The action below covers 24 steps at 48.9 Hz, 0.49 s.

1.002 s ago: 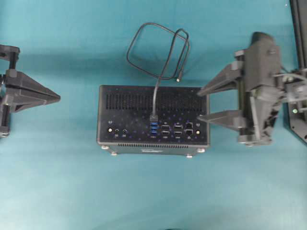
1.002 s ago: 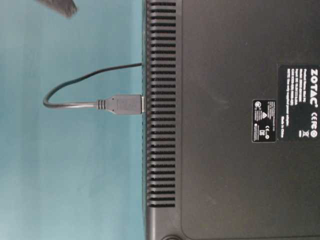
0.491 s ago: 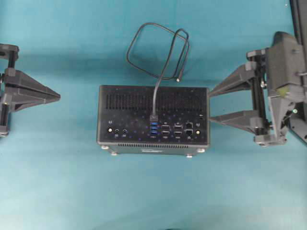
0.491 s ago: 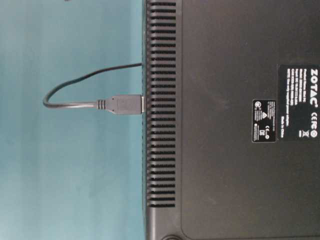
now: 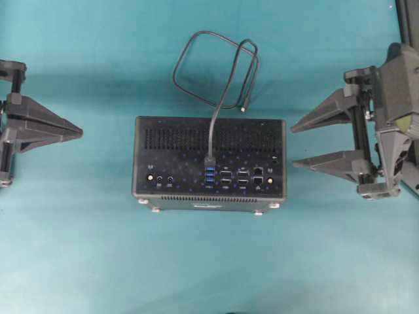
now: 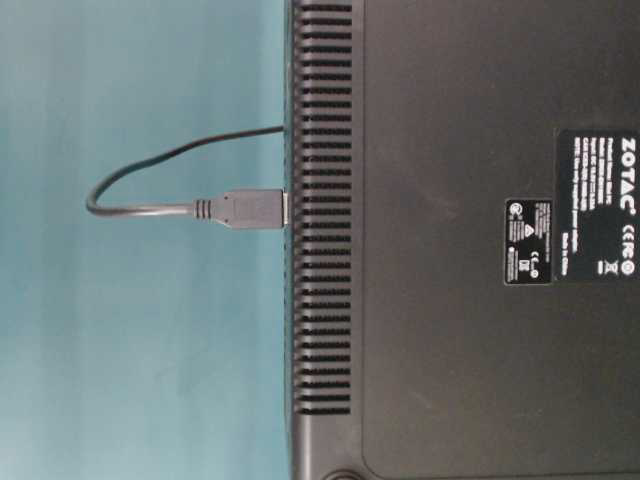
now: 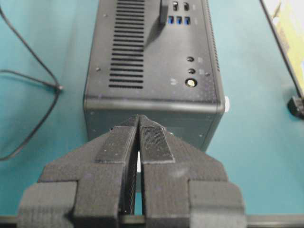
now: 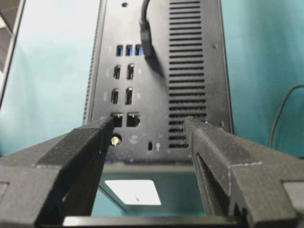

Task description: Insert the USB into the PC box with both arms.

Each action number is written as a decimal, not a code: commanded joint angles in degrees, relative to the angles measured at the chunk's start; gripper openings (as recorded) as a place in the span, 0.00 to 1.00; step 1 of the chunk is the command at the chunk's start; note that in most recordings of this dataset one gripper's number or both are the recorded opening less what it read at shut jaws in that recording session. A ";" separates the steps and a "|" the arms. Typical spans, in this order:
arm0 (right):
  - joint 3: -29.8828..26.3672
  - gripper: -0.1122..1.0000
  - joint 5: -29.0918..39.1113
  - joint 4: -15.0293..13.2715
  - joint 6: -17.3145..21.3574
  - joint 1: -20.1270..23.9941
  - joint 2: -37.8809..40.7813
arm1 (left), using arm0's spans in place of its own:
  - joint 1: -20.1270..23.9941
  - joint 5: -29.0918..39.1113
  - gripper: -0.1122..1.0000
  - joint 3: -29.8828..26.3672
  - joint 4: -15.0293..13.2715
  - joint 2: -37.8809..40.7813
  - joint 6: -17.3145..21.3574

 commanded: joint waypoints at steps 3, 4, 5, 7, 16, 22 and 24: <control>-0.62 0.74 -0.44 0.00 0.35 0.09 -0.53 | -0.09 -0.97 0.10 -1.23 0.09 0.35 -0.09; -0.62 0.74 -0.44 0.00 0.35 0.09 -0.53 | 0.00 -1.14 0.10 -1.23 0.09 0.35 0.00; -0.62 0.74 -0.44 0.00 0.35 0.09 -0.53 | 0.00 -1.23 0.10 -1.14 0.09 0.35 0.00; -0.62 0.74 -0.44 0.00 0.35 0.18 -0.53 | 0.00 -1.49 0.10 -1.14 0.09 0.44 0.00; -0.44 0.74 -0.44 0.00 0.35 0.09 -0.53 | -0.09 -1.85 0.10 -1.14 0.09 0.53 -0.09; -0.26 0.74 -0.44 0.00 0.35 0.09 -0.53 | -0.09 -1.76 0.10 -1.14 0.09 0.62 -0.09; -0.26 0.74 -0.44 0.00 0.35 0.09 -0.53 | -0.09 -1.76 0.10 -1.05 0.09 0.62 -0.09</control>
